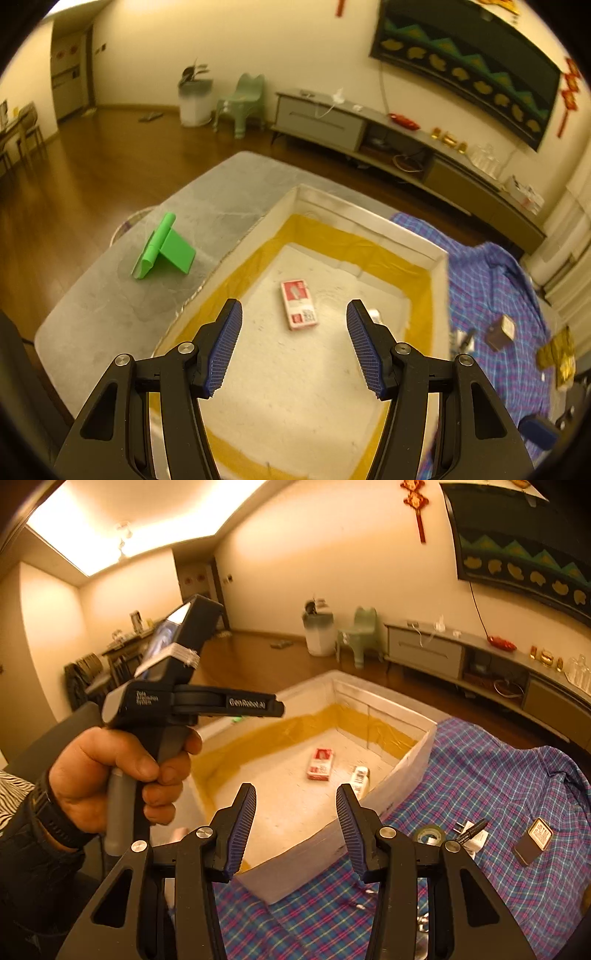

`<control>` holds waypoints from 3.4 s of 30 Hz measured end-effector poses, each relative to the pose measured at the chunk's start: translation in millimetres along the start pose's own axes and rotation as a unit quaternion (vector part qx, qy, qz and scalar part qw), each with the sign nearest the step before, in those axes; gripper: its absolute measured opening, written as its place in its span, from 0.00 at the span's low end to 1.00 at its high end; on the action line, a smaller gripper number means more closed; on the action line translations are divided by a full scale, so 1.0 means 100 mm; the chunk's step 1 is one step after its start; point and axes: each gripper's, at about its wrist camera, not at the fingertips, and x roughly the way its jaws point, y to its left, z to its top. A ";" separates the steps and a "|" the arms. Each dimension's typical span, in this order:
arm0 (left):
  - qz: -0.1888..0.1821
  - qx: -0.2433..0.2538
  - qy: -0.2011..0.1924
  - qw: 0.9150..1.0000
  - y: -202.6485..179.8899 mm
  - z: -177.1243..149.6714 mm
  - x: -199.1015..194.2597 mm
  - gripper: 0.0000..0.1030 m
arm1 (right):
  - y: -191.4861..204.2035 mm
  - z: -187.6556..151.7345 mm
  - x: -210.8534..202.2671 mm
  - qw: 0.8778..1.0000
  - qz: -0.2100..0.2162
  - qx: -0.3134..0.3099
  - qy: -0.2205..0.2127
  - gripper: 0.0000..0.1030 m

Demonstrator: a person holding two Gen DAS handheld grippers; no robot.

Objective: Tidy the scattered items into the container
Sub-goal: 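Move both tools back over the cloth toward the figure and glasses, then grasp the purple action figure with the left tool while the right tool grasps the black glasses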

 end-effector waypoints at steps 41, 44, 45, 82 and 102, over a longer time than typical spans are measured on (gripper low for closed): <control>-0.106 0.275 0.133 0.946 -1.81 -1.63 0.47 0.60 | -2.02 -1.87 -0.05 0.891 -0.004 0.438 0.118 0.51; -0.093 0.283 0.151 0.943 -1.84 -1.71 0.64 0.60 | -2.09 -1.68 -0.06 0.909 -0.078 0.397 0.100 0.51; -0.101 0.285 0.151 0.941 -1.86 -1.69 0.67 0.60 | -2.09 -1.62 -0.06 0.916 -0.095 0.379 0.093 0.51; -0.134 0.293 0.097 0.942 -1.91 -1.65 0.79 0.48 | -1.86 -1.43 0.35 0.928 -0.095 0.347 0.098 0.36; -0.135 0.290 0.060 0.946 -1.81 -1.44 0.68 0.54 | -1.79 -1.49 0.02 0.937 -0.085 0.329 0.080 0.15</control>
